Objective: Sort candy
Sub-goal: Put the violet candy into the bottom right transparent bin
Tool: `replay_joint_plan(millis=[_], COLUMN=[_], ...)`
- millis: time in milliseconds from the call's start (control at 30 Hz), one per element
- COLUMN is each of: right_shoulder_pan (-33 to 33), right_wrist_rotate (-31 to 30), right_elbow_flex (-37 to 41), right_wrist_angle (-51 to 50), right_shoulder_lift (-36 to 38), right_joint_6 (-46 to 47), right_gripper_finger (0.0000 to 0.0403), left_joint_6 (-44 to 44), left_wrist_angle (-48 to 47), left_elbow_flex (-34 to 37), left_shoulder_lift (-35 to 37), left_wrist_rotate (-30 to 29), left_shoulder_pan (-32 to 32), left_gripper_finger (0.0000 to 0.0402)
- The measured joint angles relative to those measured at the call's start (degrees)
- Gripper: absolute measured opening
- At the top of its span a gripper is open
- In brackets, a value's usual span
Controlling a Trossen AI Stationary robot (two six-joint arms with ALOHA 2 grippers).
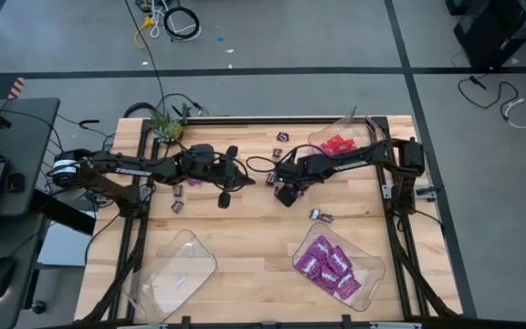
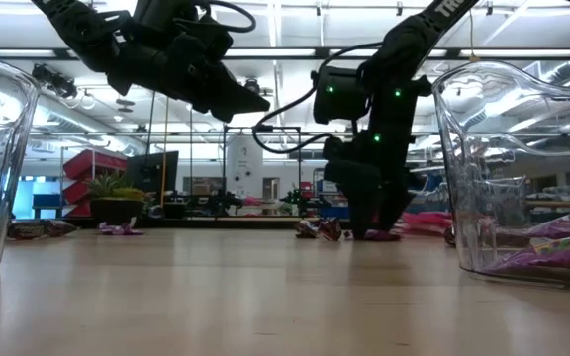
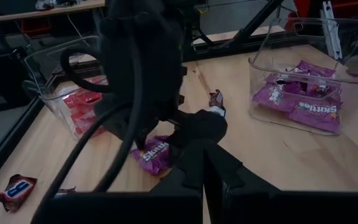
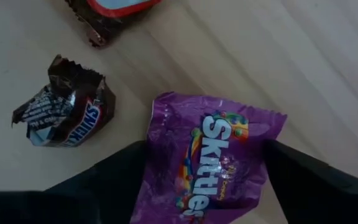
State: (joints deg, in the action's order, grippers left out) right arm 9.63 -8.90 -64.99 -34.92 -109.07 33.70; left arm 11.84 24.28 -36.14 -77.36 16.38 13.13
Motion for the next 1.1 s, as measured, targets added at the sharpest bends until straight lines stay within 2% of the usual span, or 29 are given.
replay_joint_plan(millis=[133,367,533,633,833,1100], right_shoulder_pan=[-0.35,-1.76,-2.60,-3.29,-7.27,-22.00], right_wrist_rotate=[0.74,1.44,1.52,1.50,4.35,7.58], right_elbow_flex=[0.04,0.42,0.42,0.38,0.37,0.28], right_wrist_angle=[0.63,0.74,0.83,0.50,-3.96,-10.90], right_shoulder_lift=[0.27,2.48,5.53,9.01,18.56,27.37], right_joint_6=[-1.16,-2.60,-3.92,-4.20,-2.19,8.24], right_gripper_finger=[0.0268,0.0141,0.0081,0.0069,0.0073,0.0073], left_joint_6=[-0.04,-0.08,-0.09,-0.10,-0.11,-0.13], left_wrist_angle=[-0.14,-0.22,-0.24,-0.24,-0.24,-0.24], left_elbow_flex=[0.00,0.00,0.00,0.00,0.00,0.00], left_shoulder_lift=[0.00,0.00,0.00,0.00,0.00,0.00], left_wrist_rotate=[0.00,0.02,0.02,0.03,0.05,0.07], left_shoulder_pan=[-0.01,-0.01,-0.02,-0.01,0.00,0.00], left_gripper_finger=[0.0001,0.0001,0.0001,0.0001,0.0001,0.0001])
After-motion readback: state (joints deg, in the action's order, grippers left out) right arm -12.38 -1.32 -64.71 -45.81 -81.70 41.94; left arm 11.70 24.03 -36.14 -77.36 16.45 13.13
